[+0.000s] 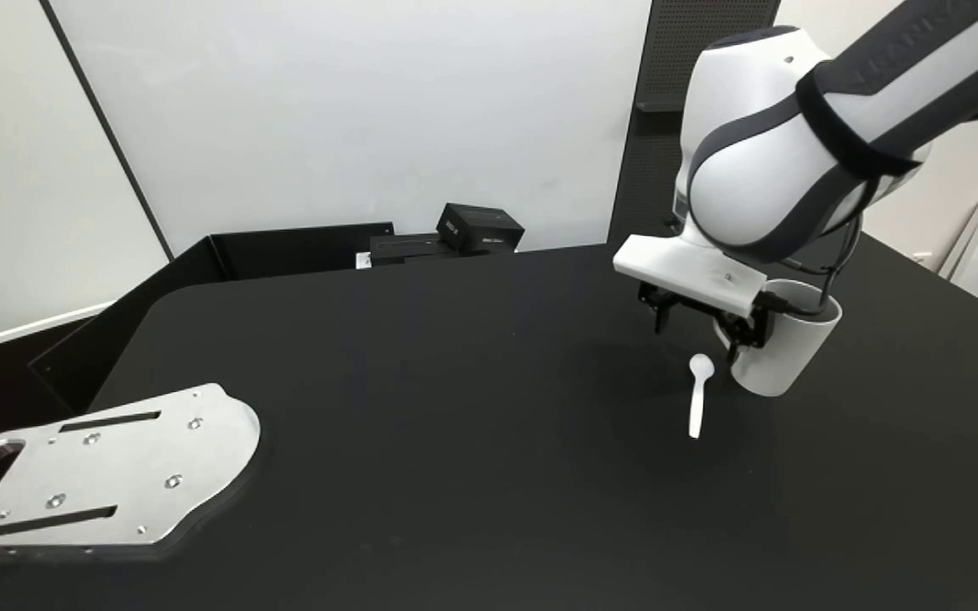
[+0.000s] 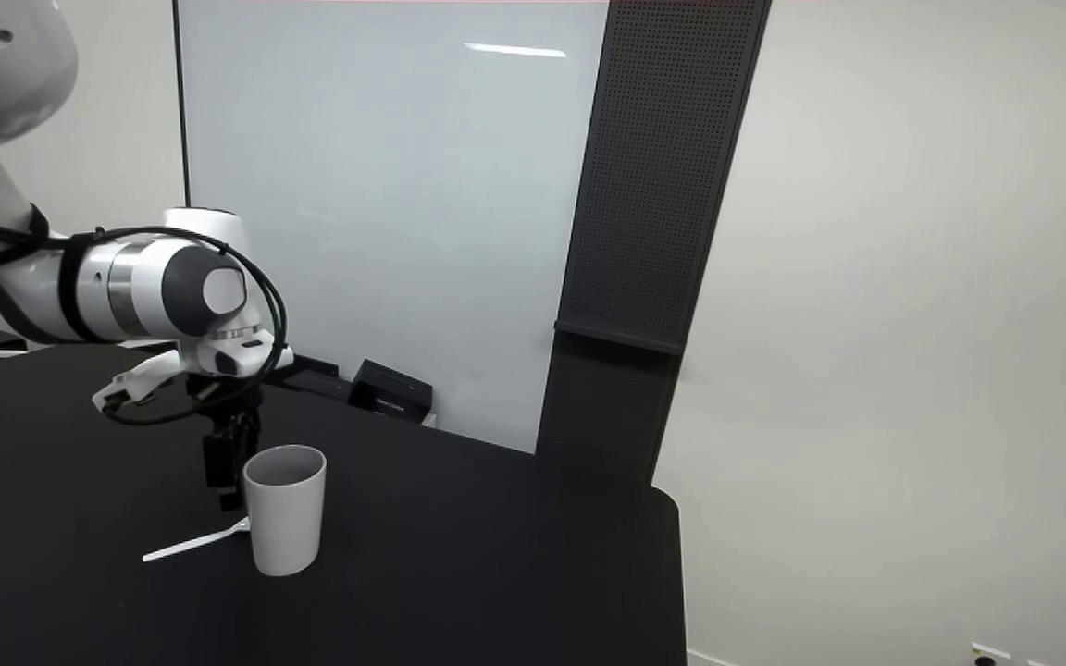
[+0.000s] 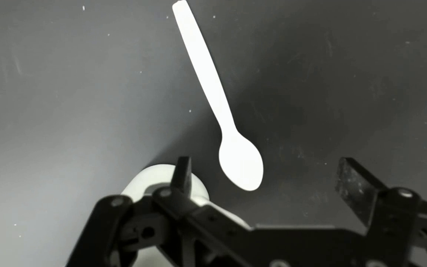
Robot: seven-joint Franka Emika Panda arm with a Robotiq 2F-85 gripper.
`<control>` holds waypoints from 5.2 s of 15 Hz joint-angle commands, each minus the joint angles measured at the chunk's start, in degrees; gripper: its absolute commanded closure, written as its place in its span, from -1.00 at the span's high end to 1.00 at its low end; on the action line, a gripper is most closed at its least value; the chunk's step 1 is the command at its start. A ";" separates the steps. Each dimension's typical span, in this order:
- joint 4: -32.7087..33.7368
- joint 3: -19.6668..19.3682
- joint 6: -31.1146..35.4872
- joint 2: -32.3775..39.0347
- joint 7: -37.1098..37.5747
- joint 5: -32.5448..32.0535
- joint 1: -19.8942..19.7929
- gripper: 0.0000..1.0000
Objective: Take the spoon and put it in the cup
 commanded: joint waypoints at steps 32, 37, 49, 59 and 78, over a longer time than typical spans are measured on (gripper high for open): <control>-2.43 2.23 4.82 0.05 -16.89 2.76 -2.47 1.00; -2.43 2.23 4.76 0.05 -16.89 2.76 -2.47 1.00; -2.45 3.36 11.40 3.17 -17.99 6.30 -3.69 1.00; -0.90 2.46 12.64 5.61 -17.78 7.56 -2.45 0.14; 5.35 -0.37 2.42 2.47 -12.41 5.30 3.41 -0.94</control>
